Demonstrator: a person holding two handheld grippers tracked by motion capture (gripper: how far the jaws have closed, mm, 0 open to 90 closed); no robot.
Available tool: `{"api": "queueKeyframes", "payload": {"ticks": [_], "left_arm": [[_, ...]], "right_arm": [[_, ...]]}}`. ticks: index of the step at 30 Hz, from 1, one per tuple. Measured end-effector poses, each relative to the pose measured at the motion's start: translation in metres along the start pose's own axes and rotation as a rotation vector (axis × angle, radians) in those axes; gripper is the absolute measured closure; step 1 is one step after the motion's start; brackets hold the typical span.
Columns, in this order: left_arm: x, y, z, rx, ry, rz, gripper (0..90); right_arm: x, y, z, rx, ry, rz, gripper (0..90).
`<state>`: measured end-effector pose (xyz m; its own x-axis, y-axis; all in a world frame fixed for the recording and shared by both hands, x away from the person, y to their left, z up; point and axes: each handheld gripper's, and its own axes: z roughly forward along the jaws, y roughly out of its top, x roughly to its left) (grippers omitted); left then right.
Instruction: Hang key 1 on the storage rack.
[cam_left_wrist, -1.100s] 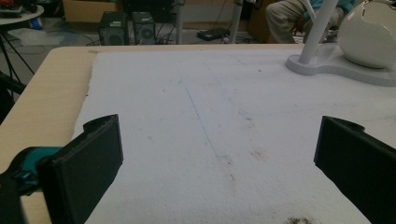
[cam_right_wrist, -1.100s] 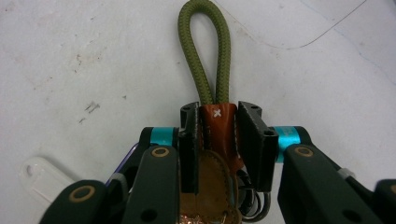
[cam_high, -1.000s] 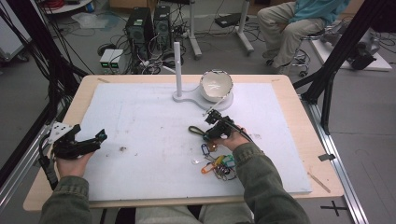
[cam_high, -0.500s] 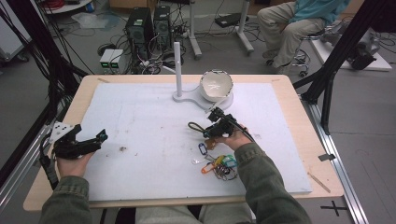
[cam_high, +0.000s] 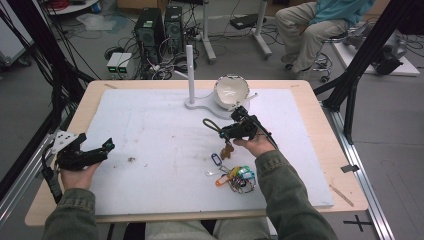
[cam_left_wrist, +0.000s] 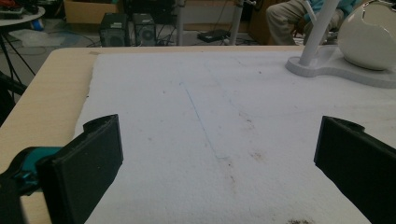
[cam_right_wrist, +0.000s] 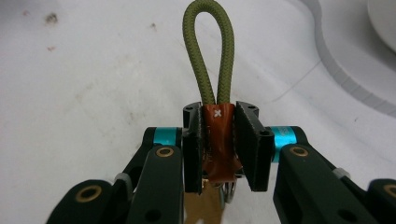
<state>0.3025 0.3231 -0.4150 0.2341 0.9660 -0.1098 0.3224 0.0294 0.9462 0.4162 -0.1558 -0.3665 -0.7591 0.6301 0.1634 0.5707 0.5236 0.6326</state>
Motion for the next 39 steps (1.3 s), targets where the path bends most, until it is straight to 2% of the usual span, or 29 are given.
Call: {"api": "queueKeyframes", "payload": {"ticks": [7,18,19,22,25,37,39], "left_arm": [[0.001,0.0,0.0,-0.006,-0.003,-0.005,1.7],[0.001,0.0,-0.001,-0.008,-0.002,-0.01,1.7],[0.001,0.0,-0.001,-0.009,-0.002,-0.008,1.7],[0.001,0.0,-0.001,-0.01,0.0,-0.011,1.7],[0.001,0.0,-0.001,-0.009,-0.003,-0.009,1.7],[0.002,0.0,-0.001,-0.01,-0.003,-0.012,1.7],[0.002,0.0,-0.001,-0.011,-0.003,-0.013,1.7]], "right_arm": [[0.007,0.018,-0.008,-0.034,0.002,-0.024,73.0],[0.008,0.038,-0.018,-0.082,-0.01,-0.025,72.8],[0.009,0.041,-0.02,-0.085,-0.026,-0.014,72.7],[0.009,0.044,-0.022,-0.09,-0.027,-0.012,72.7],[0.008,0.051,-0.024,-0.107,-0.028,0.01,72.7],[0.008,0.068,-0.028,-0.135,-0.065,0.048,72.6],[0.009,0.073,-0.028,-0.145,-0.092,0.059,72.6]]}}
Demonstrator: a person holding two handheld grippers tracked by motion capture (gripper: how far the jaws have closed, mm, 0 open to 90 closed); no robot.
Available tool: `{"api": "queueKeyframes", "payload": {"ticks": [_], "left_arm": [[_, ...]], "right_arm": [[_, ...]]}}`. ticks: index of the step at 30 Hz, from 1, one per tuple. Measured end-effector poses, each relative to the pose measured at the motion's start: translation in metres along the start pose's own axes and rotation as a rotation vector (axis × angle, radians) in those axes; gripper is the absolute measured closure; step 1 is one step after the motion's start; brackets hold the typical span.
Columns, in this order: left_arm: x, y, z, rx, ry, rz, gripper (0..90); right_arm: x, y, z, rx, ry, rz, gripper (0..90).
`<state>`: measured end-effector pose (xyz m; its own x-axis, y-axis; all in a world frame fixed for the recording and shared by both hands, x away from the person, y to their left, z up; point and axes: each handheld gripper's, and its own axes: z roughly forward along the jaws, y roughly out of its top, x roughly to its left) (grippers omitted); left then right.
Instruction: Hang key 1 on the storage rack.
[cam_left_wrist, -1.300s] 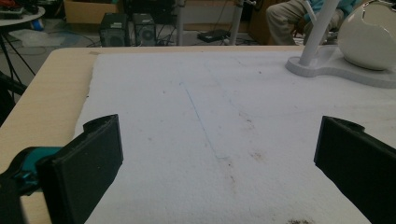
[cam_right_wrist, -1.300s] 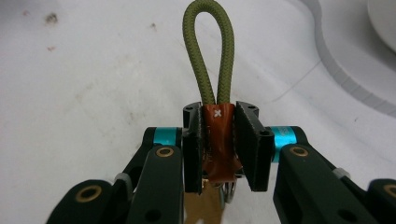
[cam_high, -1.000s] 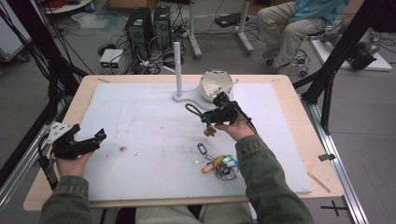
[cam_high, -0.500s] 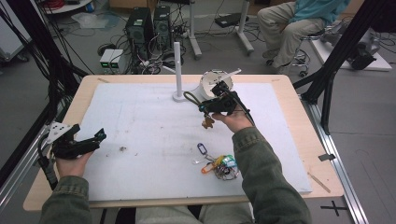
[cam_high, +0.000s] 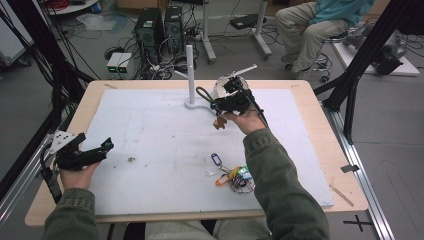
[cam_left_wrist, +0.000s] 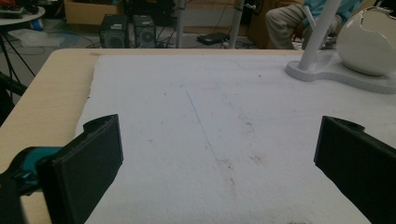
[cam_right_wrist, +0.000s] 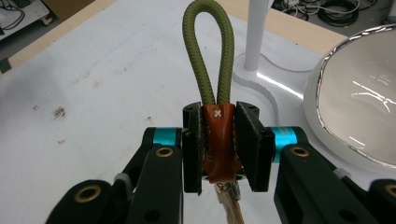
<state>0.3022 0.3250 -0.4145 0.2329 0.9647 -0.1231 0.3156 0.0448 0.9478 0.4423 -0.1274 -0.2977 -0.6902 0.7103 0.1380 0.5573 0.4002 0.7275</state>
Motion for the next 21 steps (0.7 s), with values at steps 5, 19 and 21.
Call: {"api": "queueKeyframes", "payload": {"ticks": [5,19,21], "left_arm": [[-0.001,0.0,0.001,0.001,-0.005,0.001,1.7],[0.0,0.0,0.0,-0.002,-0.004,-0.001,1.7],[0.0,0.0,0.0,-0.001,-0.004,-0.003,1.7]], "right_arm": [[0.003,0.01,0.001,-0.001,-0.017,0.002,72.6],[0.005,0.032,0.003,-0.014,-0.014,-0.018,72.6],[0.005,0.037,0.003,-0.015,-0.015,-0.015,72.6]]}}
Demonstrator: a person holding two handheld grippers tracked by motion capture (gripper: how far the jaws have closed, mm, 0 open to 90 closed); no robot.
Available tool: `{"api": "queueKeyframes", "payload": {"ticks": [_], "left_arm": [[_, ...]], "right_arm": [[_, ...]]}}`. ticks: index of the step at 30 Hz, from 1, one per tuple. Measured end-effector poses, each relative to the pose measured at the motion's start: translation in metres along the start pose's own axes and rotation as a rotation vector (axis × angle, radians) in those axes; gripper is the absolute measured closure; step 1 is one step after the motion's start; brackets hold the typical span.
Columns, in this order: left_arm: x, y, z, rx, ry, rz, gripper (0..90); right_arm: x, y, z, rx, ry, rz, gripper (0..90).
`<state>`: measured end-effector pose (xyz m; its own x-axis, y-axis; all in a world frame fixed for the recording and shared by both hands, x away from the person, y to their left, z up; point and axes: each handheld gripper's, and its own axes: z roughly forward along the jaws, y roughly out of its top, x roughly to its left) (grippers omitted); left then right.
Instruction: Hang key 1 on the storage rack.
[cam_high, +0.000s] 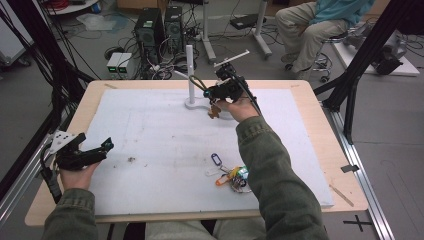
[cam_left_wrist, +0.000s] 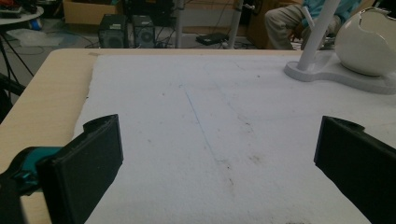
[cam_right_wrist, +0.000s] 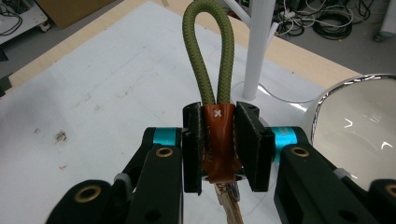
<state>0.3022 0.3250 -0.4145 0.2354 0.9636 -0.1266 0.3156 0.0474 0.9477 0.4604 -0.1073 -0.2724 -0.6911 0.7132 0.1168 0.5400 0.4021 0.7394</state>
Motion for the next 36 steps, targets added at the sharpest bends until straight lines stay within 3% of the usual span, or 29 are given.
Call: {"api": "queueKeyframes", "payload": {"ticks": [18,36], "left_arm": [[0.002,0.0,0.0,-0.005,0.001,-0.013,1.7],[0.002,0.0,0.0,-0.006,0.001,-0.018,1.7]], "right_arm": [[-0.002,0.034,0.007,-0.01,-0.036,-0.005,72.6],[-0.013,0.036,0.029,0.015,-0.078,0.018,72.4]]}}
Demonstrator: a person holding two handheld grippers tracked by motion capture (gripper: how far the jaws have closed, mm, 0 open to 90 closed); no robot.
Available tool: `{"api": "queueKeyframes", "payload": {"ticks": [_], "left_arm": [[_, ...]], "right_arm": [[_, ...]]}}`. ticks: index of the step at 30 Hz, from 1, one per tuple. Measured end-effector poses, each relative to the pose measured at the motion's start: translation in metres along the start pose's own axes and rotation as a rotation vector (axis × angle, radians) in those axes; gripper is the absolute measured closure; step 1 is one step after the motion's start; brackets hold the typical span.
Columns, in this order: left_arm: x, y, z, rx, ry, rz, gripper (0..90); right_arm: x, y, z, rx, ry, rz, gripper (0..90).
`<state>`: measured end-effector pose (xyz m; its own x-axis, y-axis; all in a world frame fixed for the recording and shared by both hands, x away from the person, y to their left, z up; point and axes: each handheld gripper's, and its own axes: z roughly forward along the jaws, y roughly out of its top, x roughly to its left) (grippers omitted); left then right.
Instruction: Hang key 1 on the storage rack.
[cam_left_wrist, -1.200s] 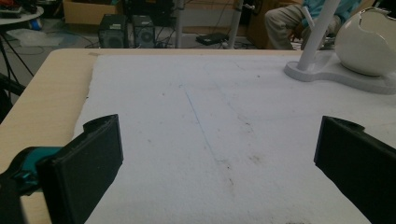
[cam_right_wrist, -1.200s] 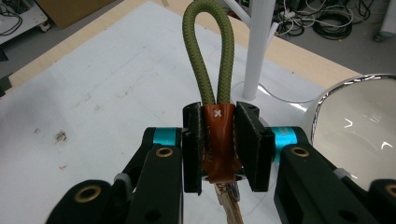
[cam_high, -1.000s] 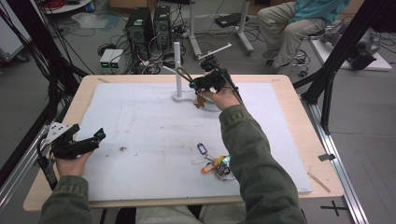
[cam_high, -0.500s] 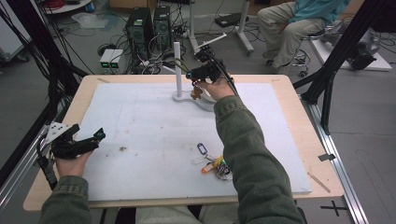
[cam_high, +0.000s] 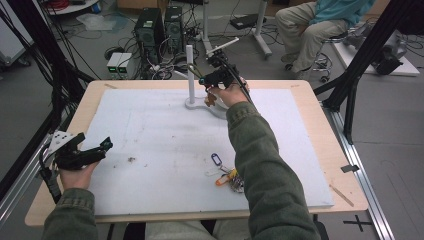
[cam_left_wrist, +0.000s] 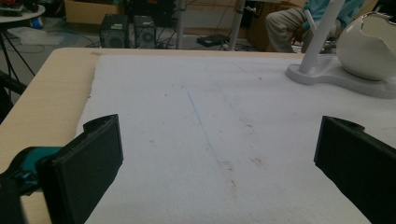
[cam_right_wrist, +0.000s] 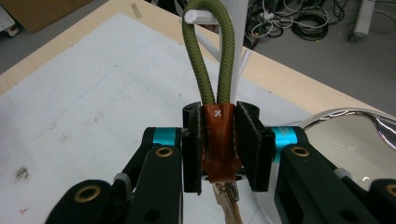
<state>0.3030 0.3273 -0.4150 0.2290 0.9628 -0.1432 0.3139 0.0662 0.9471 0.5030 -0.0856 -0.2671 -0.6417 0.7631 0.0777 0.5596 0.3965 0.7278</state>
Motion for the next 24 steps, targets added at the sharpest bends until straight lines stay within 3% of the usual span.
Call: {"api": "queueKeyframes", "payload": {"ticks": [17,24], "left_arm": [[0.0,0.0,0.0,0.003,-0.003,-0.002,1.7],[0.001,0.0,0.0,0.0,-0.001,-0.002,1.7]], "right_arm": [[-0.004,-0.001,0.026,0.012,-0.043,0.01,72.0],[-0.009,-0.001,0.028,0.003,-0.056,0.026,70.9]]}}
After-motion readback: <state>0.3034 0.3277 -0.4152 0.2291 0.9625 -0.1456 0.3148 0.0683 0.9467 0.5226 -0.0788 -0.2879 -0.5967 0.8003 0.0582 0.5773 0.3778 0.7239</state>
